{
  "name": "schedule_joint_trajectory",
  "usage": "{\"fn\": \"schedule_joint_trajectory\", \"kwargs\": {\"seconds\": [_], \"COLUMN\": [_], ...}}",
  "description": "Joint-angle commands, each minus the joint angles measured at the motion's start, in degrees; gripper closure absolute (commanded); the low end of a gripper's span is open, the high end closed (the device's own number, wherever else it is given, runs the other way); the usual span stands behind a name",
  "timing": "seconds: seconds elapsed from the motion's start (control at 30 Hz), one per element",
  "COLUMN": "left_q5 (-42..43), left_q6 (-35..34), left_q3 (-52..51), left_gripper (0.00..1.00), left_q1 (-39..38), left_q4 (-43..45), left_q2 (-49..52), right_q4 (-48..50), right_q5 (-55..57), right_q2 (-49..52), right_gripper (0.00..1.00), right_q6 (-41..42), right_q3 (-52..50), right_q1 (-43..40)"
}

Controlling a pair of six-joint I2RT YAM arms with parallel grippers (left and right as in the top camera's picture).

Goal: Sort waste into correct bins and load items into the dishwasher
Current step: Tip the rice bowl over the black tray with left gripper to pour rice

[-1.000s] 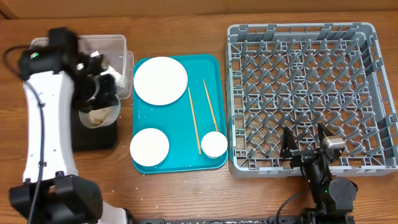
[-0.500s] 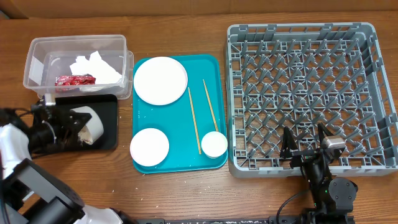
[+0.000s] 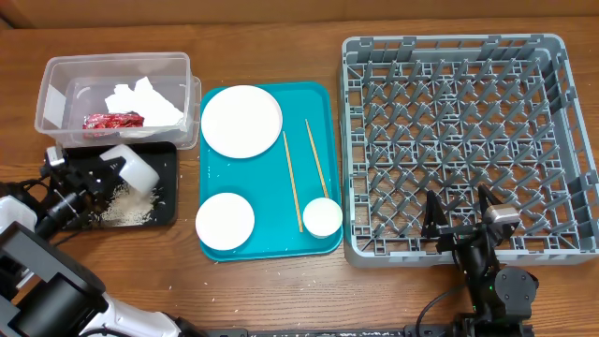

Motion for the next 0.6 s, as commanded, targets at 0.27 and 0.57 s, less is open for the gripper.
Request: {"fn": "schedule_joint_trajectory", "kwargs": {"seconds": [0.27, 0.57], "left_q5": [8.7, 8.7], "left_q6": [-11.8, -28.2], "left_q3": [-0.1, -0.1], "left_gripper": [0.96, 0.96], "left_q1": [0.3, 1.9], "left_q4": [1.7, 10.4], "left_q2": [0.5, 0.5], "right_q4": [0.3, 0.3], "right_q5": [-0.3, -0.3], "right_q2": [-0.6, -0.6], "right_gripper": [0.0, 0.0], "right_q6": [0.2, 0.2], "right_q3": [-0.6, -0.6], "right_q1": [0.3, 0.3]}}
